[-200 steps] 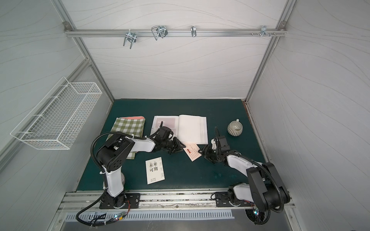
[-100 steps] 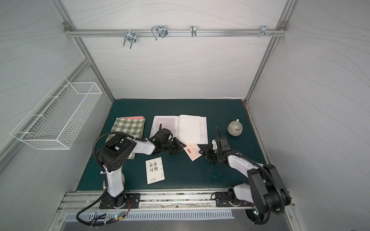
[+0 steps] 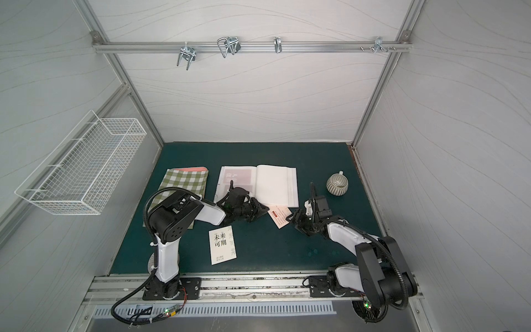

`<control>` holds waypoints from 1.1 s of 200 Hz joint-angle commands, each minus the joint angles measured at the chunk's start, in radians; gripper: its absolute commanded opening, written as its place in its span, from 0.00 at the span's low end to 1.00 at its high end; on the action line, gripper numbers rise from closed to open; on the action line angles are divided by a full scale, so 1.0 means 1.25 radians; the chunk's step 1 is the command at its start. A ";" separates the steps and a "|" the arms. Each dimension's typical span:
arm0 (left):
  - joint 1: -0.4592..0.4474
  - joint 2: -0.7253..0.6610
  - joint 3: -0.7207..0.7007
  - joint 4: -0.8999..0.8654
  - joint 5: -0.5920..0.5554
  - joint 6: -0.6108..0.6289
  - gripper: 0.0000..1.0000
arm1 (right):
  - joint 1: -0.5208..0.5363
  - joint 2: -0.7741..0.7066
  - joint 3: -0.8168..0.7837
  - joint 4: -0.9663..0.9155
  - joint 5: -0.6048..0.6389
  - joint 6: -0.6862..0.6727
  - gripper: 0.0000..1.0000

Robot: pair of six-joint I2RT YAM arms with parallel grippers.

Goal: Place the photos into the photo albums
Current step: Pick up the photo at the center of the board.

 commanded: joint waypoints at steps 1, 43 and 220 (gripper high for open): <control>-0.006 0.041 -0.020 -0.052 -0.036 -0.030 0.14 | -0.007 0.027 -0.032 -0.118 0.044 -0.008 0.67; -0.007 0.035 -0.017 -0.056 -0.043 -0.023 0.07 | -0.007 0.016 -0.027 -0.133 0.040 -0.013 0.67; -0.021 -0.073 -0.050 -0.019 -0.010 -0.095 0.00 | 0.080 -0.113 -0.081 0.001 0.063 0.240 0.66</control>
